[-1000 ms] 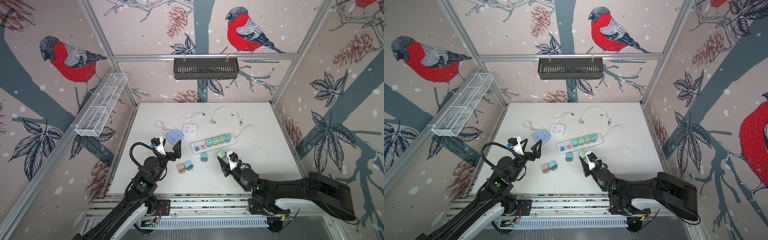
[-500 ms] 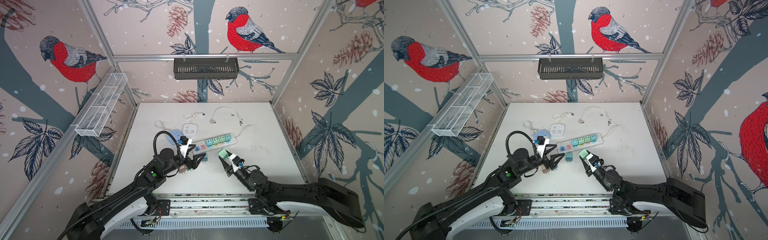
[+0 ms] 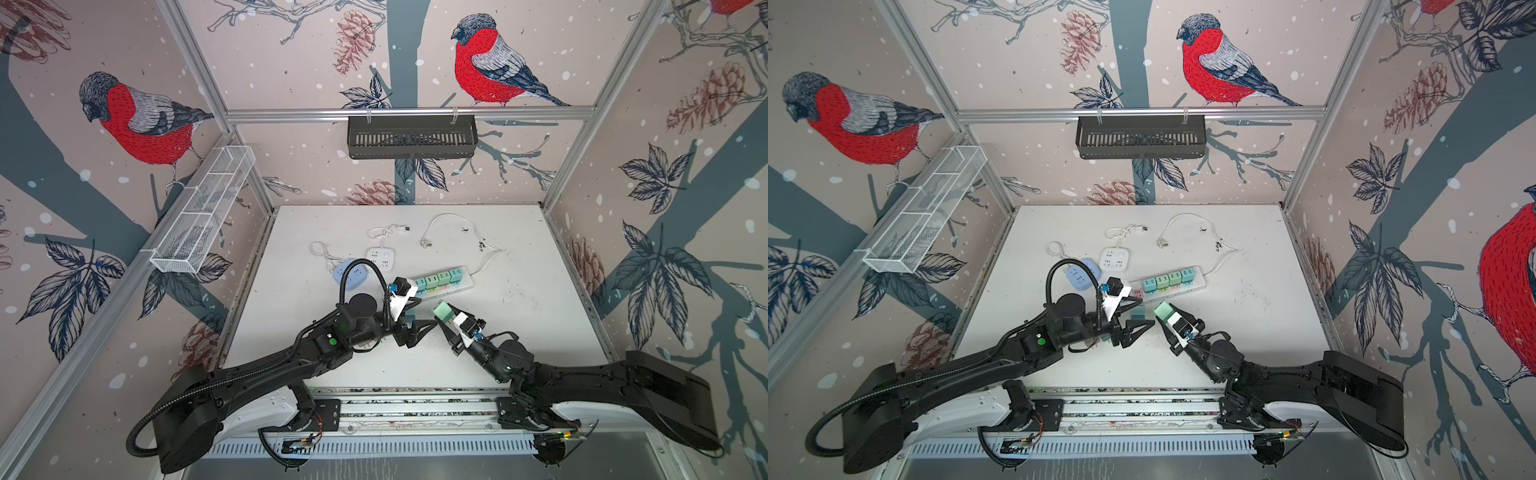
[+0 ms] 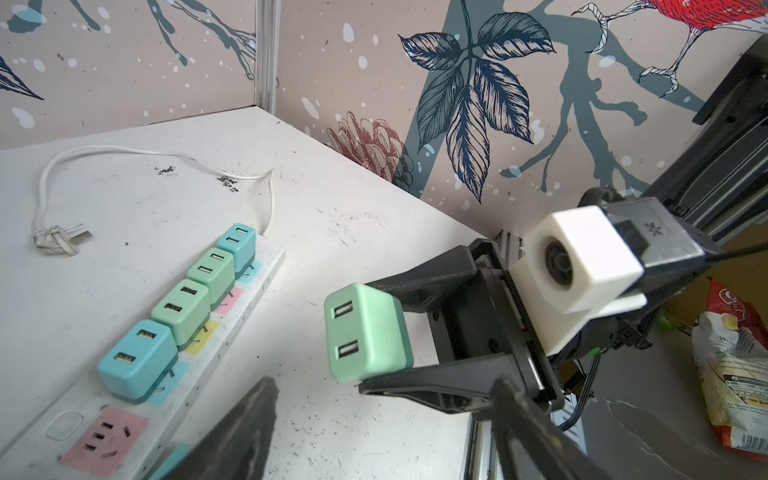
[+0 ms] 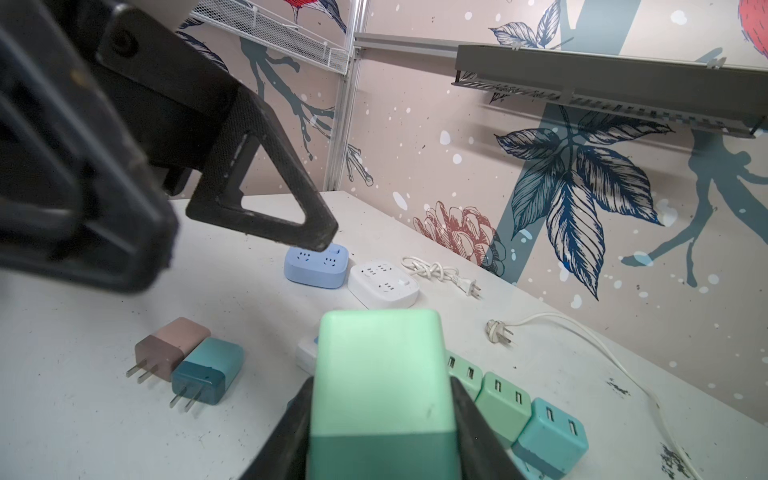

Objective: Insert the plug
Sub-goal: 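Bring the light-green plug toward the left gripper while left reaches to meet it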

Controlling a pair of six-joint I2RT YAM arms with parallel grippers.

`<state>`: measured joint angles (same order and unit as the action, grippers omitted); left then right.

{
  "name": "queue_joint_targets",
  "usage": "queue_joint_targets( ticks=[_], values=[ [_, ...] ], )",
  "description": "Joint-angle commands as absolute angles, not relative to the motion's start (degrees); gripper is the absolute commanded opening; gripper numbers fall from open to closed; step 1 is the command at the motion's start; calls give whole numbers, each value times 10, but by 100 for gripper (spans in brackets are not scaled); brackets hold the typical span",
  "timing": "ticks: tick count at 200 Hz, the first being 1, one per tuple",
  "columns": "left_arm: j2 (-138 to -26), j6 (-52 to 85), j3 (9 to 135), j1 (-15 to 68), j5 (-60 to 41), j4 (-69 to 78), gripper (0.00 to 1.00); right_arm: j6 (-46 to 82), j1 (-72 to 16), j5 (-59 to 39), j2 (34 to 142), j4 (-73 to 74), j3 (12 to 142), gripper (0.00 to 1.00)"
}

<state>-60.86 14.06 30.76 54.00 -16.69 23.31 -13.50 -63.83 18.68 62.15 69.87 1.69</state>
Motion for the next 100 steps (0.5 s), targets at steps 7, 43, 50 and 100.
queue_joint_targets(
  ticks=[7, 43, 50, 100],
  values=[
    [-615, 135, 311, 543, -174, 249, 80, -148, -640, 173, 621, 748, 14, 17],
    [-623, 136, 318, 544, -175, 251, 80, -160, -642, 153, 617, 743, 19, 17],
    [-625, 135, 318, 544, -174, 254, 80, -161, -642, 149, 618, 747, 19, 17],
    [-670, 135, 341, 543, -175, 249, 78, -168, -652, 126, 624, 763, 23, 16]
  ],
)
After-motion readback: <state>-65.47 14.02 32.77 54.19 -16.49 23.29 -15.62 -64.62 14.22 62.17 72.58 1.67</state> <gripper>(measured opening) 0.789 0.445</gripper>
